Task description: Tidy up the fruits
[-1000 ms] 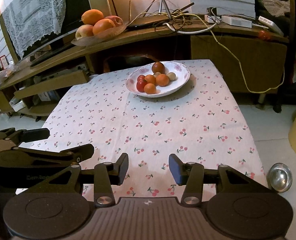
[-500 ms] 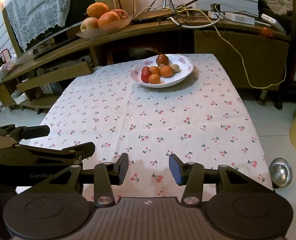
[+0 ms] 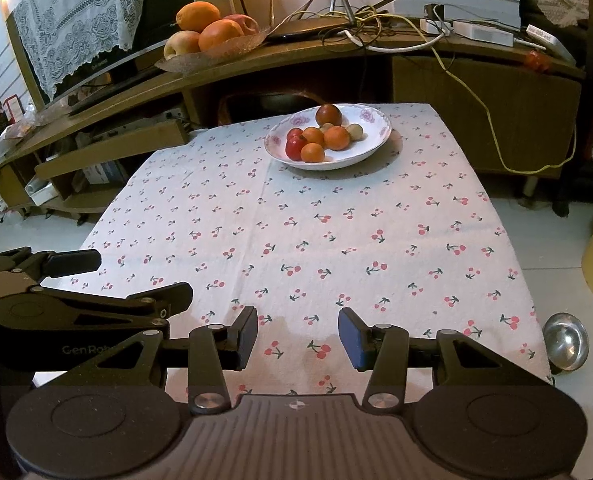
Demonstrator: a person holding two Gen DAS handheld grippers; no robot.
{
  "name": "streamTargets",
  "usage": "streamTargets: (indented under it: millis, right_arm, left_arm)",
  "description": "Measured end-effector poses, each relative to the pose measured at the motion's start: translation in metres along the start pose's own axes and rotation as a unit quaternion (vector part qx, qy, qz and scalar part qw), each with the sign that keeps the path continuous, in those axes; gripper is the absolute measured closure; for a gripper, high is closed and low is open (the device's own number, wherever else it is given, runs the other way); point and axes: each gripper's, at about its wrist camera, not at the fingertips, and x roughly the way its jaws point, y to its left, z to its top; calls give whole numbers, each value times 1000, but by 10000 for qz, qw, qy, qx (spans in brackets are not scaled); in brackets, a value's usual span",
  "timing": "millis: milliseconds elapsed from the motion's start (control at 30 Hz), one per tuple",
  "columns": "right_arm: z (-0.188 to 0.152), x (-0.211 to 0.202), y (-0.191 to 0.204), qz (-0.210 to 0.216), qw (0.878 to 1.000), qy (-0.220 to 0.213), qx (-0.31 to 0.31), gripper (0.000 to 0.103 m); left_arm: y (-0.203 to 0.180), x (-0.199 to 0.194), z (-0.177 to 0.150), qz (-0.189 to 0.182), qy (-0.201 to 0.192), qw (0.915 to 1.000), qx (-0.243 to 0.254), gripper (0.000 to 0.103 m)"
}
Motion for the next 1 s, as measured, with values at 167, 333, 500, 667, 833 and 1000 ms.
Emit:
streamTargets:
  millis: [167, 333, 500, 667, 833, 1000]
  right_arm:
    - [-1, 0, 1, 27, 10000, -9, -2, 55]
    - [-1, 1, 1, 33, 10000, -10, 14, 55]
    - [-2, 1, 1, 50, 10000, 11, 0, 55]
    - [-2, 2, 2, 55, 10000, 10, 7, 55]
    - [-2, 2, 1, 55, 10000, 11, 9, 55]
    - [-2, 2, 1, 58, 10000, 11, 12, 55]
  left_arm:
    - [2, 2, 1, -37, 92, 9999, -110, 0]
    - [0, 3, 2, 1, 131, 9998, -120, 0]
    - [-1, 3, 2, 27, 93, 9999, -85, 0]
    - [-1, 3, 1, 52, 76, 9999, -73, 0]
    - [-1, 3, 1, 64, 60, 9999, -56, 0]
    - [-2, 2, 1, 96, 12, 10000, -23, 0]
